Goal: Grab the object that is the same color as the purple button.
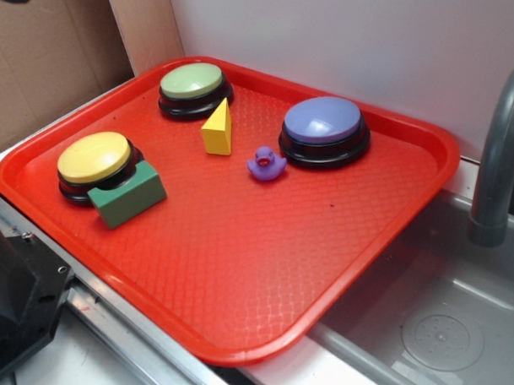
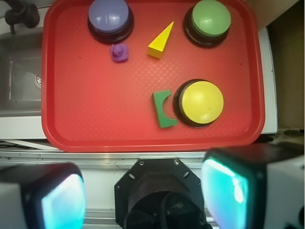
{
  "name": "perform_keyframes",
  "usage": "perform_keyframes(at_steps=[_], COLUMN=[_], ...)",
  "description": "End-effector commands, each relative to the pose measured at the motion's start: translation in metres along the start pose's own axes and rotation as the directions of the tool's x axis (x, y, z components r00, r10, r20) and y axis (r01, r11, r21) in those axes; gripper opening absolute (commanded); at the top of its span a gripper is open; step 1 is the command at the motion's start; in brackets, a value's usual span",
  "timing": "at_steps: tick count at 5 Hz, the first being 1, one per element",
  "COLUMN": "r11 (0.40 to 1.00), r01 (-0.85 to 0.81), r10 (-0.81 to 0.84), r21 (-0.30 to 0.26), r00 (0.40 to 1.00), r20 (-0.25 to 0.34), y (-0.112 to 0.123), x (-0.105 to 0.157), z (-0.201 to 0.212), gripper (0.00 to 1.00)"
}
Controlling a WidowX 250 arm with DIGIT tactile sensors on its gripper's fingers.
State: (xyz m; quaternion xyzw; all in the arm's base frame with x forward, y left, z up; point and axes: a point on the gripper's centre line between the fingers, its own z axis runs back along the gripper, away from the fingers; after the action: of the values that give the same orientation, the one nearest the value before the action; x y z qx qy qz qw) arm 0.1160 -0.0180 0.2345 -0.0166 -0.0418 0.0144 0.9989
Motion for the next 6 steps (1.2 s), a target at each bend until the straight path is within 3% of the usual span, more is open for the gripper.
perform_keyframes(at_steps=[1,2,3,5,6], r11=[1.0,0.999,0.997,0.995,0.983], r01=[0.0,-0.043,-0.079,-0.1,-0.181], r10=[0.0,0.043,0.076,0.1,0.176], r21=[0.0,0.02,0.022,-0.012,-0.001], r00=[1.0,0.999,0.992,0.977,0.954], r20=[0.0,0.033,0.105,0.189,0.242], y=[0.0,-0.003,-0.011,-0.028,-0.037], x=[0.0,0.014,0.028,0.062,0.077], z=[0.0,-0.012,-0.023,-0.057,-0.08], gripper=[1.0,1.0,1.0,1.0,1.0])
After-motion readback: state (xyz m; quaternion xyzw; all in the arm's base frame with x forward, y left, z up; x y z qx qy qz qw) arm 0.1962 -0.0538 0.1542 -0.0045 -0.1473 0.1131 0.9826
